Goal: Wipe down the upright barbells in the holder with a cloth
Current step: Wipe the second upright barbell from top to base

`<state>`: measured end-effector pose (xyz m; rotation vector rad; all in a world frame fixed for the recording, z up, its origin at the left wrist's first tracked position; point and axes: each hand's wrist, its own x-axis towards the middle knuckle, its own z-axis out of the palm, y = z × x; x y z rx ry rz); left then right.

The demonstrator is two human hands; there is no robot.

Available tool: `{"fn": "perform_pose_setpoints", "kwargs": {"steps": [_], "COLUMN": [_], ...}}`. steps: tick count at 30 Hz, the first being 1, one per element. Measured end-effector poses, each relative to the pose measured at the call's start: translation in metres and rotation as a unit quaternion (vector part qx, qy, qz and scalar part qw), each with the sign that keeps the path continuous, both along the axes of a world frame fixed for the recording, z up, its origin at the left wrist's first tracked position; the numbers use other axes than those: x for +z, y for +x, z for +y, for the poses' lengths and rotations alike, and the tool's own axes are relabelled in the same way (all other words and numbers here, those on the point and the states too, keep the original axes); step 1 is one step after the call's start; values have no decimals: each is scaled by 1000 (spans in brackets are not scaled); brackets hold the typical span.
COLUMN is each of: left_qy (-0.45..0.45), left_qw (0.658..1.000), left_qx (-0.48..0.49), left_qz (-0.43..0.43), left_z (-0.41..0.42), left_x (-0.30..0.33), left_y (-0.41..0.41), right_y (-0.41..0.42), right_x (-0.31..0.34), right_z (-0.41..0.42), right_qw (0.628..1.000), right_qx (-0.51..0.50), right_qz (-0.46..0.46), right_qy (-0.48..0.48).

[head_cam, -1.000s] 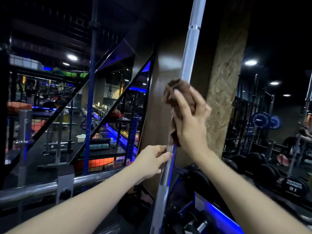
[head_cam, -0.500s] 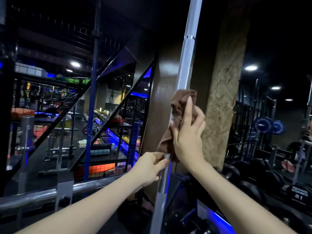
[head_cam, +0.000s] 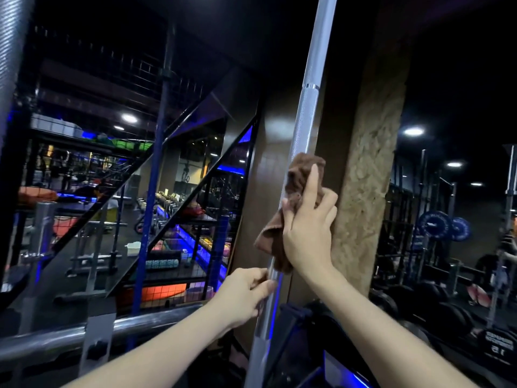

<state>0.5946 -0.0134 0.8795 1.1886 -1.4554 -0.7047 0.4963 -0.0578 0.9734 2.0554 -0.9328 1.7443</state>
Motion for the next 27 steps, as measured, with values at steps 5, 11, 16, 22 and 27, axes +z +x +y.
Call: {"fn": "perform_pose_setpoints", "kwargs": {"steps": [5, 11, 16, 22, 27], "left_qy": [-19, -20, -6, 10, -9], "left_qw": [999, 998, 1000, 1000, 1000], "left_qx": [28, 44, 12, 15, 0], "left_qz": [-8, -28, 26, 2, 16], "left_z": [2, 0, 2, -5, -5], "left_x": [0, 1, 2, -7, -5], "left_y": [-2, -2, -3, 1, -6], "right_y": [3, 2, -26, -26, -18], "right_x": [31, -4, -45, 7, -54], "right_z": [-2, -5, -7, -8, -6], "right_qw": [960, 897, 879, 980, 997], "right_qx": [-198, -264, -159, -67, 60], "right_qz": [89, 225, 301, 87, 24], "right_qy": [-175, -274, -334, -167, -50]}}
